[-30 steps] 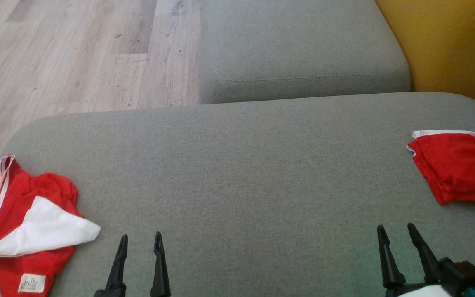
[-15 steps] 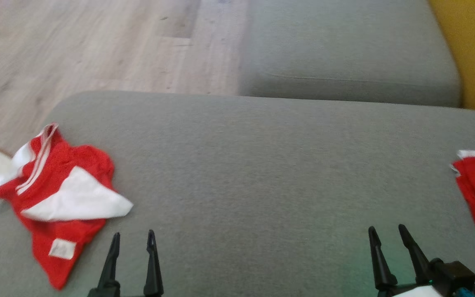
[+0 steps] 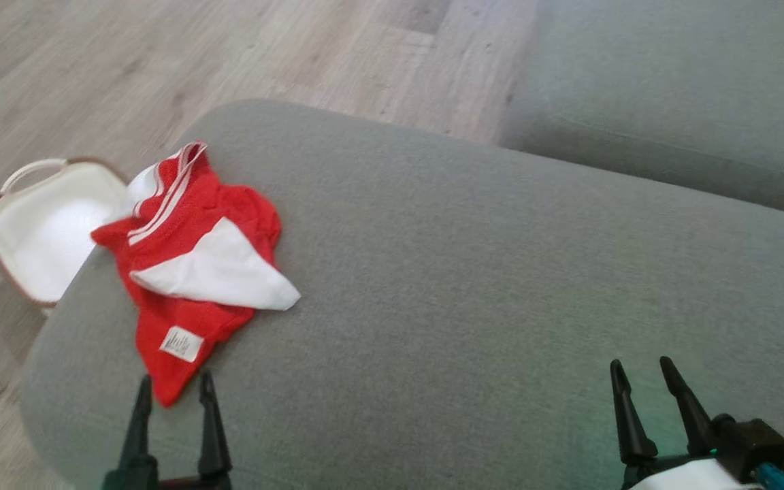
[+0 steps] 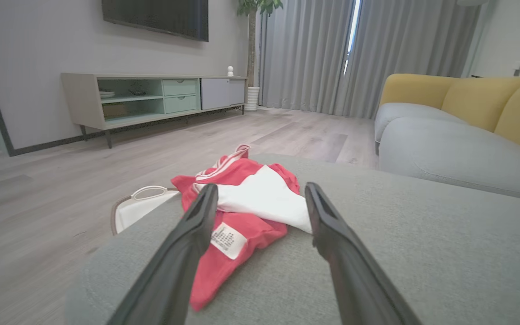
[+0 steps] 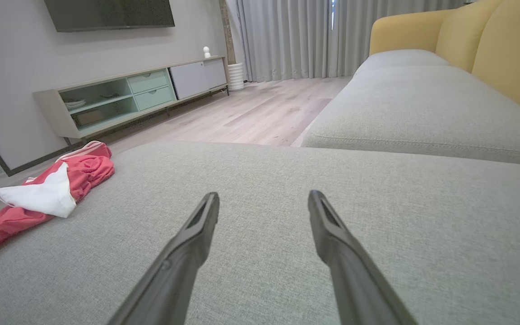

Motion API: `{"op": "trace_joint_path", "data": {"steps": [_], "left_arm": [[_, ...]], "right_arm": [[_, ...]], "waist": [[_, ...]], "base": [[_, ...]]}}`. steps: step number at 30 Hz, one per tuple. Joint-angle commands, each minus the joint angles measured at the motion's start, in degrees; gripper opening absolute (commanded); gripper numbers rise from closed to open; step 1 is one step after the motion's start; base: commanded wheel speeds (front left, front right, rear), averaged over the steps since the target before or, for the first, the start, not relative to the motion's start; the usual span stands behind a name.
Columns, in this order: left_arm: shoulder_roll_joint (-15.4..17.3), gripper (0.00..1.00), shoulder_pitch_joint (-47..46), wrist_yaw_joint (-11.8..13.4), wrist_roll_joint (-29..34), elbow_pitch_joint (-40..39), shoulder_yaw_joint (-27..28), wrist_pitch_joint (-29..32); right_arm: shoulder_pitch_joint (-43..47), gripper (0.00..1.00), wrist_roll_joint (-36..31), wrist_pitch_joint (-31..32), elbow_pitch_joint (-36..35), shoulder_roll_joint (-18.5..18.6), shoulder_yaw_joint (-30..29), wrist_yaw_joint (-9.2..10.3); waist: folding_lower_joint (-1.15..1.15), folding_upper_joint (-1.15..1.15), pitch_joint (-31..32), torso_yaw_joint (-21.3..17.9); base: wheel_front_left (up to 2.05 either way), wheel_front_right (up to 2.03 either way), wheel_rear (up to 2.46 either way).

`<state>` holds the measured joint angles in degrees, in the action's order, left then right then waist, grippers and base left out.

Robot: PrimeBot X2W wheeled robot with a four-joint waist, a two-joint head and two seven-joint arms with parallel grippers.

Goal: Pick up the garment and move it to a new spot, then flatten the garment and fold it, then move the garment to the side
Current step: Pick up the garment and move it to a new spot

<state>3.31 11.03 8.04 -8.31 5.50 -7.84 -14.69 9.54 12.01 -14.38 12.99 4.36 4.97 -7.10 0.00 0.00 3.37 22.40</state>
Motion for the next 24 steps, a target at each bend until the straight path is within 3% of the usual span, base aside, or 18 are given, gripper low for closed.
{"op": "trace_joint_path", "data": {"steps": [1, 9, 14, 24], "left_arm": [[0.25, 1.0, -3.99, -0.53, 0.79, -2.29, 2.86, -0.31], [4.94, 1.0, -18.31, -3.84, 0.64, 0.84, 6.1, 1.01], [7.46, 1.0, -33.67, -4.48, 0.47, 7.6, 6.56, 8.26], [8.26, 1.0, -55.44, -5.34, -3.46, 32.24, 7.68, 25.58]], "right_arm": [[-2.68, 1.0, -0.51, -0.62, -1.99, 0.95, 0.58, -0.39], [-4.55, 1.0, -1.08, -0.62, -3.81, 7.77, 0.32, -0.39], [-7.27, 1.0, -1.1, -0.62, -6.49, 13.33, -0.26, -0.39], [-10.71, 1.0, 0.49, -0.29, -11.65, 24.54, -0.85, -0.39]], "waist": [[0.0, 0.0, -1.74, 1.68], [0.0, 0.0, -10.45, 3.39], [0.0, 0.0, -18.05, 3.88], [0.0, 0.0, -28.51, 2.56]], "base": [[0.0, 0.0, 0.0], [0.0, 0.0, 0.0], [0.0, 0.0, 0.0], [0.0, 0.0, 0.0]]}}
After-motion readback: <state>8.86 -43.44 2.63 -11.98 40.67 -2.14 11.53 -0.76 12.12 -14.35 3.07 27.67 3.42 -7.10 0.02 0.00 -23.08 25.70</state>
